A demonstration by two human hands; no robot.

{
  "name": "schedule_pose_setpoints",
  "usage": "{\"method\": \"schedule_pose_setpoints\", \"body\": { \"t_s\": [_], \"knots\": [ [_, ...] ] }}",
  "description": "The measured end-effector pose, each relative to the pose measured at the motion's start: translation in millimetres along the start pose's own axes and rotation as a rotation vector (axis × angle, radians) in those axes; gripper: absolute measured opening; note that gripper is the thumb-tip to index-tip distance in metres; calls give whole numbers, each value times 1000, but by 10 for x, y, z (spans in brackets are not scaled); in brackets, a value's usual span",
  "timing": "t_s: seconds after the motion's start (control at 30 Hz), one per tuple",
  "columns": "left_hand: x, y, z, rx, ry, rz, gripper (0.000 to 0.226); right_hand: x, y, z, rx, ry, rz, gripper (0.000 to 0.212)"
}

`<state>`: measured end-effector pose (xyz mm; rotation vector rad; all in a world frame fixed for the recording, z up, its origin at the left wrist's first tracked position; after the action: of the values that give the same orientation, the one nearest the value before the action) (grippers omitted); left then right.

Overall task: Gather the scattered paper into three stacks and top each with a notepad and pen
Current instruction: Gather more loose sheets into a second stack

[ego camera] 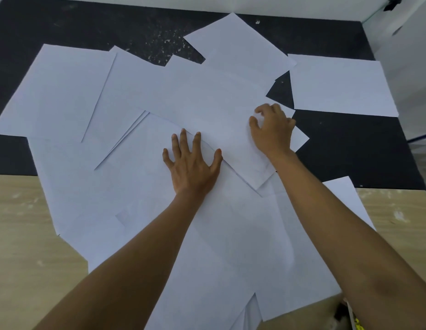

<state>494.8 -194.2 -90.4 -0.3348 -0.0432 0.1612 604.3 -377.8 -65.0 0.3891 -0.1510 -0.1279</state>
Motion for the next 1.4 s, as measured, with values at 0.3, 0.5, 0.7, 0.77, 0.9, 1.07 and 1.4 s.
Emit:
{"method": "schedule_pose_setpoints", "body": {
  "t_s": [0.3, 0.5, 0.7, 0.77, 0.9, 1.07, 1.4],
  "knots": [
    [11, 11, 1, 5, 3, 8, 72, 553, -70, -41, -144, 404, -113, 106],
    [3, 14, -7, -12, -5, 19, 72, 591, -45, 30, -307, 430, -113, 105],
    [5, 7, -1, 0, -1, 10, 70, 554, -107, 36, -172, 446, -144, 88],
    [2, -2, 3, 2, -5, 9, 71, 572, -48, 73, -231, 387, -90, 92],
    [1, -4, -2, 14, 10, 7, 74, 654, 51, 73, -167, 423, -8, 98],
    [14, 20, -14, 25, 8, 14, 75, 737, 108, 81, -120, 453, 13, 85],
    [14, 29, -32, 3, -6, 17, 79, 657, -40, 143, 11, 477, -164, 68]
  ]
}}
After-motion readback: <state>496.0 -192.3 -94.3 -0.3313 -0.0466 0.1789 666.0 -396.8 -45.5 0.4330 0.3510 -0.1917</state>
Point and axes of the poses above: each hand's wrist, its own x-axis towards the middle knuckle, its own z-axis out of the back of the hand, y = z × x, the point moved 4 cm from there along x, towards the middle knuckle, and after that the axes turned 9 degrees about -z, right-handed, at the moved point
